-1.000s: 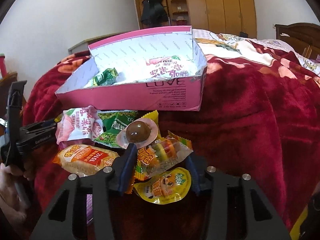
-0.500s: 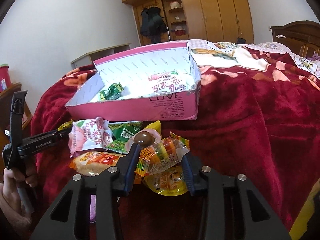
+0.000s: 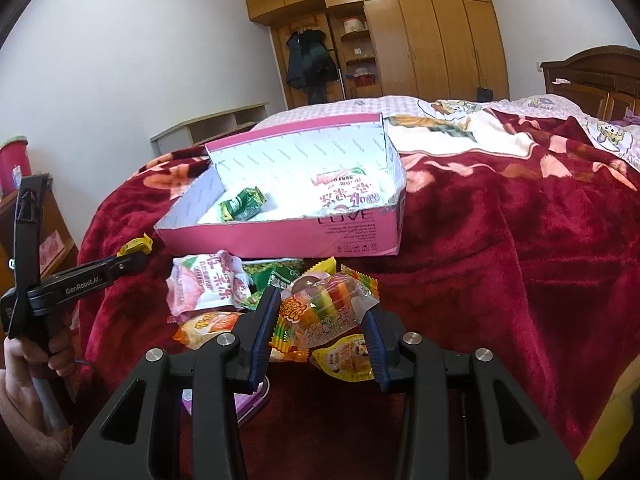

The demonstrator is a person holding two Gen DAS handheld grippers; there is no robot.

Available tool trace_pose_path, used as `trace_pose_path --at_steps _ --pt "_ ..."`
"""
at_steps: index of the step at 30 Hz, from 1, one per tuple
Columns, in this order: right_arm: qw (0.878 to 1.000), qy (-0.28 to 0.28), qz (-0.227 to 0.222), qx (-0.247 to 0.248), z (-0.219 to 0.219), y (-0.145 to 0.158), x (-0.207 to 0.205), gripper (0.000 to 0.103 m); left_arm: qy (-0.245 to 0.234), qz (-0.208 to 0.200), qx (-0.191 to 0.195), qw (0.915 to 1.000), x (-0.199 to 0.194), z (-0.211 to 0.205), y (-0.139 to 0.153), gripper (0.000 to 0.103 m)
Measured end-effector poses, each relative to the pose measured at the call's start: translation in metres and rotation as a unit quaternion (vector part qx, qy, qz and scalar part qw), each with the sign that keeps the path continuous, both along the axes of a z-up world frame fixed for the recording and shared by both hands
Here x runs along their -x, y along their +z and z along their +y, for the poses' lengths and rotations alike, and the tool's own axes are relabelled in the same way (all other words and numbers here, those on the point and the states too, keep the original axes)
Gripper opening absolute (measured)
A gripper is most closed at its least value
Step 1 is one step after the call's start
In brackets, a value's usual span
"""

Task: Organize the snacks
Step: 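Drop the yellow candy into the box with the left tool while the right tool carries the gummies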

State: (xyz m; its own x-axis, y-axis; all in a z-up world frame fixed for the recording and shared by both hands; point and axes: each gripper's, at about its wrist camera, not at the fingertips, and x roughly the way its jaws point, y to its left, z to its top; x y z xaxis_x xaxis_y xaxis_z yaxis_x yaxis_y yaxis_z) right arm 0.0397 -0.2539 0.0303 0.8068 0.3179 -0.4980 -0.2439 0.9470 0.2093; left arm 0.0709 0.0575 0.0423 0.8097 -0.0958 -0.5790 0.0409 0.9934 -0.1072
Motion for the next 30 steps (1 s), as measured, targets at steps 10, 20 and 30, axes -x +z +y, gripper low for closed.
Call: trace_pose_path --at_steps 10,20,30 --pt "1.0 0.001 -0.009 -0.006 0.0 0.007 0.003 0.041 -0.005 -0.014 -0.004 0.9999 -0.004 -0.008 0.015 0.032" --pt "1.0 -0.002 -0.007 -0.007 0.002 0.007 0.004 0.041 -0.009 -0.03 -0.015 0.9994 -0.037 -0.019 0.03 0.032" --pt "1.0 -0.009 -0.009 0.001 -0.002 0.013 -0.001 0.041 -0.006 -0.021 -0.024 0.9995 -0.078 -0.024 0.026 0.032"
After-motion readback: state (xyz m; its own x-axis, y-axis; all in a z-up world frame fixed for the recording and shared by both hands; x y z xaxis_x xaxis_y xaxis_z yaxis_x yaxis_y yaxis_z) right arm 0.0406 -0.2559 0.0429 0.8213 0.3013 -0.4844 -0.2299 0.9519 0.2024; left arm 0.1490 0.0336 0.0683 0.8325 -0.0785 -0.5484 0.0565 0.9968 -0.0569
